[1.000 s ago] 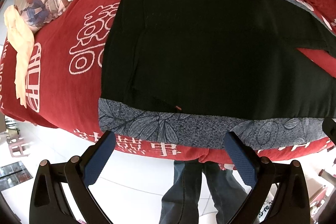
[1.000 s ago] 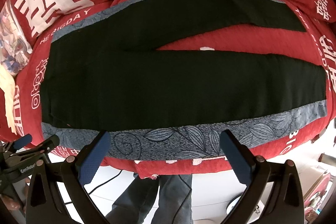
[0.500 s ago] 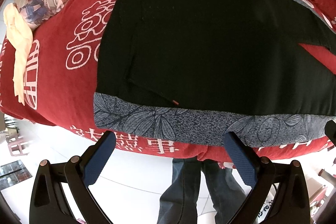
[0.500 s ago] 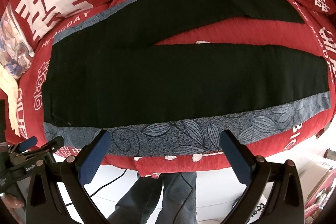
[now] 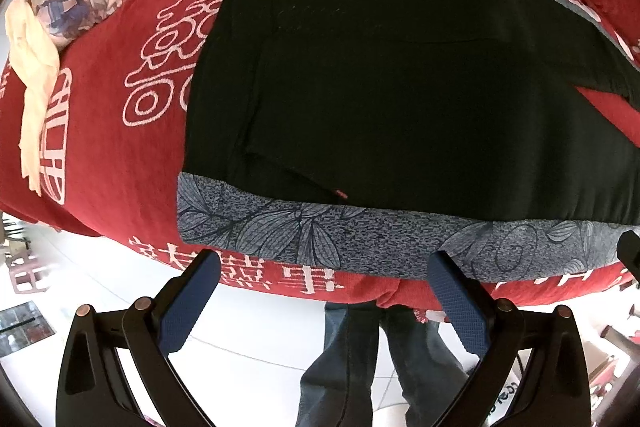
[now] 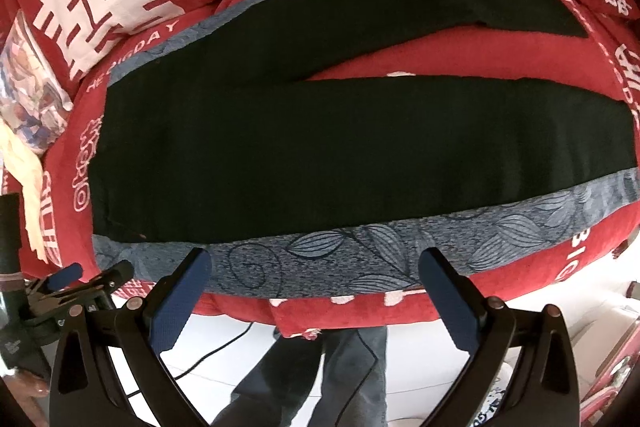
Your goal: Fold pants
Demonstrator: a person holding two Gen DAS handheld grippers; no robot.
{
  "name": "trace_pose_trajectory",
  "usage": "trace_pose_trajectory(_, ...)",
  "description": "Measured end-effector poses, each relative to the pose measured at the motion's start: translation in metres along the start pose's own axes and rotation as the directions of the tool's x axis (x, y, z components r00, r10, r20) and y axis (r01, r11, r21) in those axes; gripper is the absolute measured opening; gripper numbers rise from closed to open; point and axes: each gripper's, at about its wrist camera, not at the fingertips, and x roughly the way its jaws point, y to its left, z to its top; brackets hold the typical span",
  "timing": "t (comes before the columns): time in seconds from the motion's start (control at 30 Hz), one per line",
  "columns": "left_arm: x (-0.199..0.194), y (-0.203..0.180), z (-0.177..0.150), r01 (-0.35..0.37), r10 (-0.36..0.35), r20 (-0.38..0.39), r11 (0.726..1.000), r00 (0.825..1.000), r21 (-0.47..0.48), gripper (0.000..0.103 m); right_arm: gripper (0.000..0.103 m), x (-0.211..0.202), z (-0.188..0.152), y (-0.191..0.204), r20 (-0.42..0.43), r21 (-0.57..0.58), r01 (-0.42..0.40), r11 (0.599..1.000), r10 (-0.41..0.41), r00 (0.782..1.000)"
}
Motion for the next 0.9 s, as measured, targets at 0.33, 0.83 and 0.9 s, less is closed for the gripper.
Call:
trace_pose_trajectory(0.33,0.017,0.052,-0.014,0.295,-0.285,0.09,0.948,0.954,-0.123,0.103,0.1,0.047,-0.024,0.015,-0.122,0.132,-0.503,0.854,0.518,0.847)
trace_pose_trajectory(0.83,0.092,0.087,-0.025,0.683,-0.69,0.124,0.644,0.713,-0.345,0.103,0.076,0.105,-0.03,0.019,-0.022,0.272,-0.719,0.64,0.751,0.66)
trace_pose_trajectory(0.9,0.088,0.086,-0.016,0.692,-0.691,0.147,0.636,0.708,-0.341,0.103,0.076,0.094,-0.023,0.024,-0.03,0.239,-0.735,0.635,0.761,0.648)
